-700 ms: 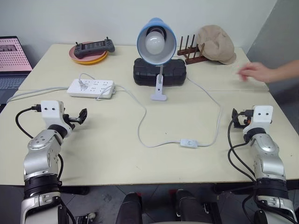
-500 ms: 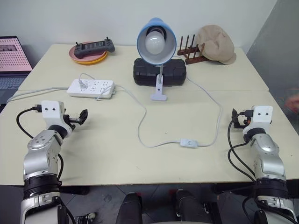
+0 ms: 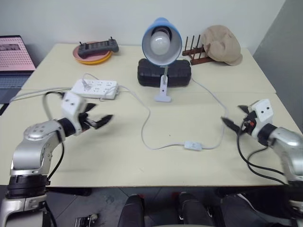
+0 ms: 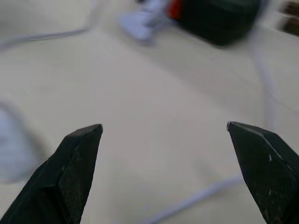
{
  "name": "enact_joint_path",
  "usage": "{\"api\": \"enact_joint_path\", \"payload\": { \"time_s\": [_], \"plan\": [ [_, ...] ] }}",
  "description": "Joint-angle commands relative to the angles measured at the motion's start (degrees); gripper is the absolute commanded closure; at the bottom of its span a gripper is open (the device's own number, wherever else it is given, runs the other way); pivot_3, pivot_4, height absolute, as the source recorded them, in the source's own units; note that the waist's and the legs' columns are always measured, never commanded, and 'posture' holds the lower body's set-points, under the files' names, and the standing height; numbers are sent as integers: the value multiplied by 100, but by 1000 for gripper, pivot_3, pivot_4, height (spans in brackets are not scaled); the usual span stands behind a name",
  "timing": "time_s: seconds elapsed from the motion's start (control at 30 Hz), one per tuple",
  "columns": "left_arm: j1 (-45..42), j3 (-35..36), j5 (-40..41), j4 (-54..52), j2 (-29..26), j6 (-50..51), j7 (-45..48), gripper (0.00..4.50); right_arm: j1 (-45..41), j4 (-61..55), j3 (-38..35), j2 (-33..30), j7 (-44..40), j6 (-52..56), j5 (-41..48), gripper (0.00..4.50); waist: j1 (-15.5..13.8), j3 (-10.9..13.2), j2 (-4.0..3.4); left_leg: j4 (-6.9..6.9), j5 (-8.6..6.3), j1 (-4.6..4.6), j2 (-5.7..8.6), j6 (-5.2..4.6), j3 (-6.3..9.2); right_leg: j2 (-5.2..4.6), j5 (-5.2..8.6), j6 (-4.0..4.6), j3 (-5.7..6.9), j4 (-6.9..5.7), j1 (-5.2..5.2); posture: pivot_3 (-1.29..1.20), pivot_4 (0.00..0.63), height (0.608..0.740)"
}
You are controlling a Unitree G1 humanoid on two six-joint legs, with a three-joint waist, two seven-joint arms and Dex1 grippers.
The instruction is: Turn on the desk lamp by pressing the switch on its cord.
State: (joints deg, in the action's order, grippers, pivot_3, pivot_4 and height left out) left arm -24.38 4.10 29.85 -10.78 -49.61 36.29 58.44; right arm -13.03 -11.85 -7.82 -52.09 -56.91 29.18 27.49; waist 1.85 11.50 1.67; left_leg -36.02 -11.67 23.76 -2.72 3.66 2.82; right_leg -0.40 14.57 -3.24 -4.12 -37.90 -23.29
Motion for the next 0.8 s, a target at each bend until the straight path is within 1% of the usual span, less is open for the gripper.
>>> {"api": "enact_joint_path", "payload": {
  "time_s": [0.03, 0.17, 0.27, 0.4, 0.53, 0.6, 0.8],
  "plan": [
    [-397, -603, 292, -578, -346, 338, 934, 0, -36, -331, 74, -533, -828, 429, 387, 28, 14, 0, 0, -1, 0, -1, 0, 0, 0, 0, 4, 6, 0, 0, 0, 0, 150, 740],
    [-609, -1091, 33, -562, -486, 109, 1479, 0, -96, -483, 231, -708, -1026, 474, 329, 28, 94, 1, -1, -2, 0, -6, -2, -1, -1, 4, 19, 32, -2, -7, -3, 0, 150, 740],
    [-724, -1325, -253, -411, -394, -220, 1595, 0, -110, -577, 342, -625, -924, 413, 207, 28, 107, 1, -1, -2, 0, -5, -2, -1, 0, 5, 20, 33, -2, -8, -5, 0, 150, 740],
    [-664, -1430, -485, -349, -193, -570, 1556, 0, 117, -750, 681, -266, -503, -150, -342, 28, 100, 0, 1, -6, 0, 2, -1, -1, -1, 4, 20, 32, -2, -5, -7, 0, 150, 740],
    [-593, -1358, -501, -406, -38, -583, 1459, 0, 353, -964, 999, 272, 17, -634, -830, 28, 96, 0, 1, -3, 0, 7, -1, -1, 1, 4, 6, 5, 0, -6, -12, 0, 150, 740],
    [-562, -1333, -486, -445, 4, -557, 1406, 0, 390, -906, 1238, 475, 239, -1110, -1305, 28, 105, 0, 1, -4, 0, 9, -1, 0, 0, 5, 6, 4, -2, -8, -17, 0, 150, 740],
    [-471, -1347, -500, -543, 66, -590, 1352, 0, 433, -735, 1593, 689, 261, -1598, -1761, 28, 97, 0, 1, -7, 0, 8, -1, -1, 1, 5, 6, 5, -2, -11, -15, 0, 150, 740]
  ]
}}
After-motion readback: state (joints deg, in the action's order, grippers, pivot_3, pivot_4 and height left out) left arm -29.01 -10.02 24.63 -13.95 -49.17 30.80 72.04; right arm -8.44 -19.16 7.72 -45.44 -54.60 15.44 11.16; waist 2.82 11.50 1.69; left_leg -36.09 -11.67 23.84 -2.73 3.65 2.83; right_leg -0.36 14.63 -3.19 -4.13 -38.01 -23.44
